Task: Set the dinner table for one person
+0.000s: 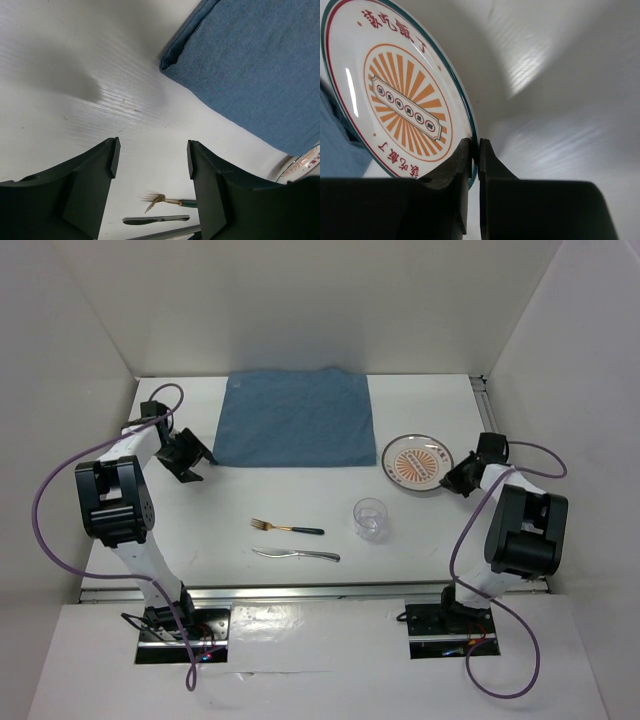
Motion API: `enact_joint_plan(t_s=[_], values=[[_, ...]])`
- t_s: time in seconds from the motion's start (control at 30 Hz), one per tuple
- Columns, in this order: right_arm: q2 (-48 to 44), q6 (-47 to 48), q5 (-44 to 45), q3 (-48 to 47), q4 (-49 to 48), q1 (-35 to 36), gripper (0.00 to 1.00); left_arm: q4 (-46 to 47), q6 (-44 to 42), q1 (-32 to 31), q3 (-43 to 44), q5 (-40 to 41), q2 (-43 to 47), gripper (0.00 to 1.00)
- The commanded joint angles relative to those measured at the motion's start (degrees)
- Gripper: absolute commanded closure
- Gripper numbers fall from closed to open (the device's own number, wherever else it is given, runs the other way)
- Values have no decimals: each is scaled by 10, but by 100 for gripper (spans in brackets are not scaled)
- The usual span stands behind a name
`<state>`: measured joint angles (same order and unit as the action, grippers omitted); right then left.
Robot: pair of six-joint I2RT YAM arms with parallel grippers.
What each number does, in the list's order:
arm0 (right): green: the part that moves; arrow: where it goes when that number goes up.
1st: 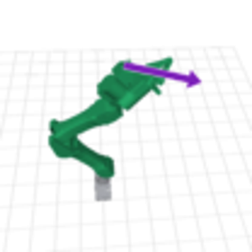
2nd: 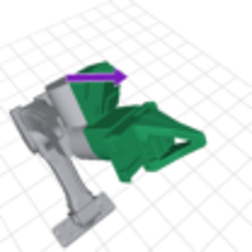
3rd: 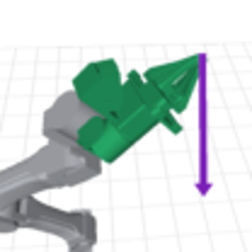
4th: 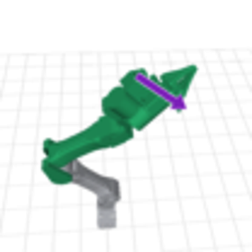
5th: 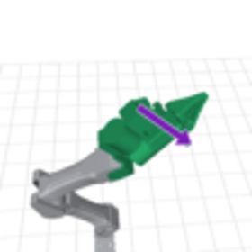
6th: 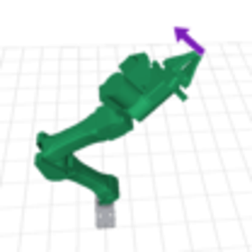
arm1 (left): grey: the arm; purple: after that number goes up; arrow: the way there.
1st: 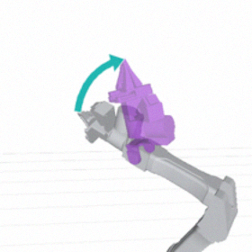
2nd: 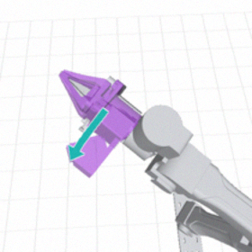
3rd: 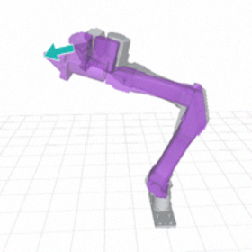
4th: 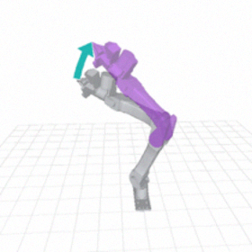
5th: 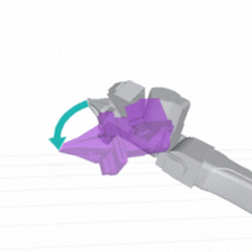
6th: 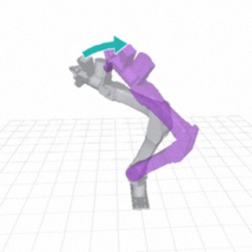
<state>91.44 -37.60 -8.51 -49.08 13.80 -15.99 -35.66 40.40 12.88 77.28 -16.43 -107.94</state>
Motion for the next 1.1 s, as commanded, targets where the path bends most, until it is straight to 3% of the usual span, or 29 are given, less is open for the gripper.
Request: enact_joint_plan(t_s=[0.0, 0.07, 0.13, 0.17, 0.23, 0.33, 0.47, 0.53, 0.7, 0.83, 0.87, 1.07], values=[[-8, 10, 111, -1, 76, -9, 94, -8, -15, -1, 17, 5, 29, 27], [-13, 10, 117, -1, 82, -9, 74, -8, -15, -1, 17, 5, 34, 27], [-31, 10, 123, 4, 87, -9, 24, -8, -15, -1, 17, 0, 34, 26], [-40, 10, 130, 4, 87, -9, 16, -8, -15, -1, 17, 0, 34, 24], [-77, 18, 130, 9, 87, -9, 9, -8, -20, -1, 17, 0, 34, 24], [-128, 31, 130, -20, 87, 18, 8, -8, -20, -1, 17, 5, 34, 24], [-141, 46, 148, -80, 87, 103, 16, 6, -20, -1, 23, 11, 12, 25], [-118, 46, 148, -107, 97, 144, 25, 11, -20, -1, 39, 6, -7, 25], [-41, 19, 27, -143, 67, 237, 41, -7, -9, -20, 95, 53, -54, 28], [25, -15, 3, -156, 32, 272, 39, -26, -9, -31, 144, 66, -89, 28], [48, -20, -14, -161, 23, 279, 35, -32, -9, -38, 144, 75, -97, 28], [109, -47, -17, -185, 10, 295, 35, -32, -4, -50, 145, 97, -120, 28]])
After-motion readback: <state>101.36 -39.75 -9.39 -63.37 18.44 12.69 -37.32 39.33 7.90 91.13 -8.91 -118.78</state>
